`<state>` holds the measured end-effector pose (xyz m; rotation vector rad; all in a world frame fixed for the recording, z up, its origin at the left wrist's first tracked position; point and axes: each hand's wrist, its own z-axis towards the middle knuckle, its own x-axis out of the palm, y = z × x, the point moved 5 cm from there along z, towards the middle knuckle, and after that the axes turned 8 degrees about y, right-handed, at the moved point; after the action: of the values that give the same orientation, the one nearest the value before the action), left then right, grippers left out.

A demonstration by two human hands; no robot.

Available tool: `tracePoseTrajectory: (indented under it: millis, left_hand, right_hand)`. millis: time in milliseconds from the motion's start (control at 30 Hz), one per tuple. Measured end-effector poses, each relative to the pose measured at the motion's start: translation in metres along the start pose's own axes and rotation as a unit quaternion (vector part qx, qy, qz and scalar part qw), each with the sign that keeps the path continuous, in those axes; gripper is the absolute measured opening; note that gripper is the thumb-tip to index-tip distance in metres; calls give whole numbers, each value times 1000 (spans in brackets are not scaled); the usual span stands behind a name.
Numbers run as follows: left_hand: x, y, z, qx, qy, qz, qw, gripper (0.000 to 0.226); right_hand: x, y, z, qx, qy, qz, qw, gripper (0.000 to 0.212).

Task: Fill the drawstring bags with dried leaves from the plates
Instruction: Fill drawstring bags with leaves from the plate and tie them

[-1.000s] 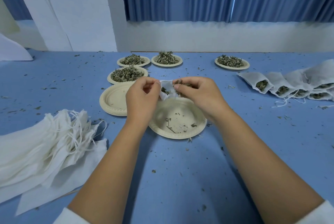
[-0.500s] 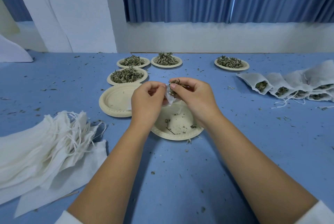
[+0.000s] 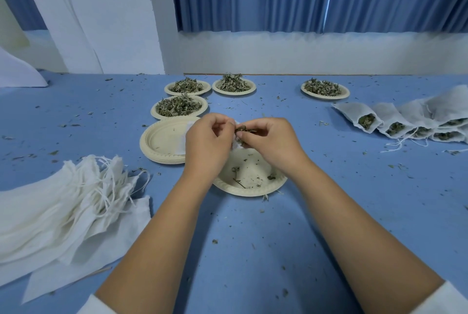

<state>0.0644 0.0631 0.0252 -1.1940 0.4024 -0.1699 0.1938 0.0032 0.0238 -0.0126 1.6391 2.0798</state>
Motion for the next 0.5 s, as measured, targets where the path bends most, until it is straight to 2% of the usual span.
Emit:
tracePoseTrajectory:
  millis: [133,200,267,367,433,500]
  left_hand:
    - [8,-3,-1,21,56,34,998,11]
    - [13,-3,-3,23,96,55,994,15]
    - [17,-2,-4,17,123,68,990,14]
    - [15,2,-2,-2,117,68,991,11]
    - [12,3,-1,-11,99,66,993,11]
    - [9,4,-1,-21,83,53,995,11]
  right_hand:
    - [-1,-5,1,20,-17,-115,993,16]
    - [0,-7,1,31,3,-180,983,25]
    - [-1,-9,0,52,17,-198,979,30]
    - [-3,-10,1,83,47,-167,981,16]
    - [-4,-10,1,115,79,-114,984,24]
    - [-4,-11,2,140,92,-9,986,35]
